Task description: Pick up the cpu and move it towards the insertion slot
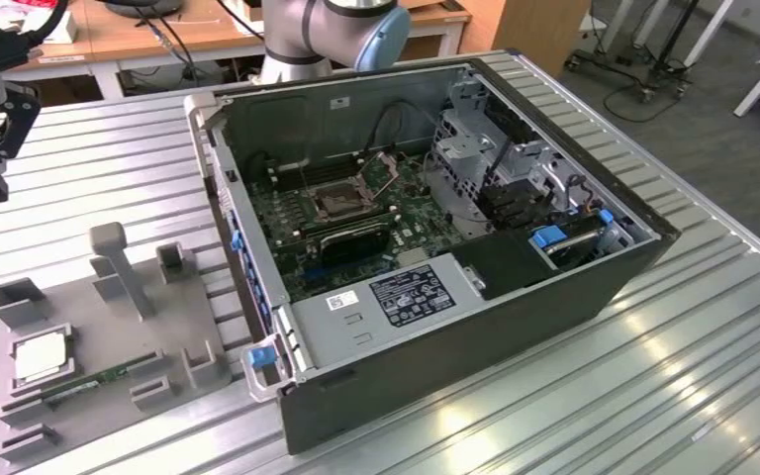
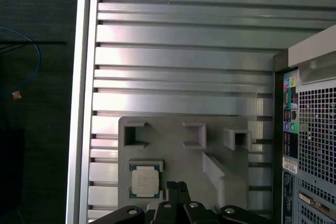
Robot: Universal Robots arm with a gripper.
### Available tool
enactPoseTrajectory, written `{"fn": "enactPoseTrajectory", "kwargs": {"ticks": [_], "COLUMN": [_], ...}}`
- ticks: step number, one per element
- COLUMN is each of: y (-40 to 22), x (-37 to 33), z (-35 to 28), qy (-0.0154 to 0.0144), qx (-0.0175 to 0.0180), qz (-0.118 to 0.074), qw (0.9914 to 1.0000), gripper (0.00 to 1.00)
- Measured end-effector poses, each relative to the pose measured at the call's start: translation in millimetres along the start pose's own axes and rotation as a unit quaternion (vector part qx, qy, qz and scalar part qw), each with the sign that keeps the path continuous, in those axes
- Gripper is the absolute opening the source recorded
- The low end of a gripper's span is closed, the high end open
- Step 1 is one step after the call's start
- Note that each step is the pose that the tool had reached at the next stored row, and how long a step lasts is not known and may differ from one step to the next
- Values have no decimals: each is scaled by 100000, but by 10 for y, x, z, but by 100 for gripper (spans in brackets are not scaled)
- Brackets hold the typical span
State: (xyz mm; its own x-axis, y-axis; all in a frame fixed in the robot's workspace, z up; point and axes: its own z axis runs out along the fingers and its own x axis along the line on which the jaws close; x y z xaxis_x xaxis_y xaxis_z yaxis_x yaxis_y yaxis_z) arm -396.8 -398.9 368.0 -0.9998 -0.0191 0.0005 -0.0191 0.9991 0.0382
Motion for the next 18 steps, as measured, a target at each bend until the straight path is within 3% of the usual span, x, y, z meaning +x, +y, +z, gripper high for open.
{"fn": "enactPoseTrajectory", "kwargs": {"ticks": [18], "y": [-74], "x": [1], "z": [-3], "qy": [-2], "qx": [1], "qz": [-2], "qw": [100000], "gripper": [11]}}
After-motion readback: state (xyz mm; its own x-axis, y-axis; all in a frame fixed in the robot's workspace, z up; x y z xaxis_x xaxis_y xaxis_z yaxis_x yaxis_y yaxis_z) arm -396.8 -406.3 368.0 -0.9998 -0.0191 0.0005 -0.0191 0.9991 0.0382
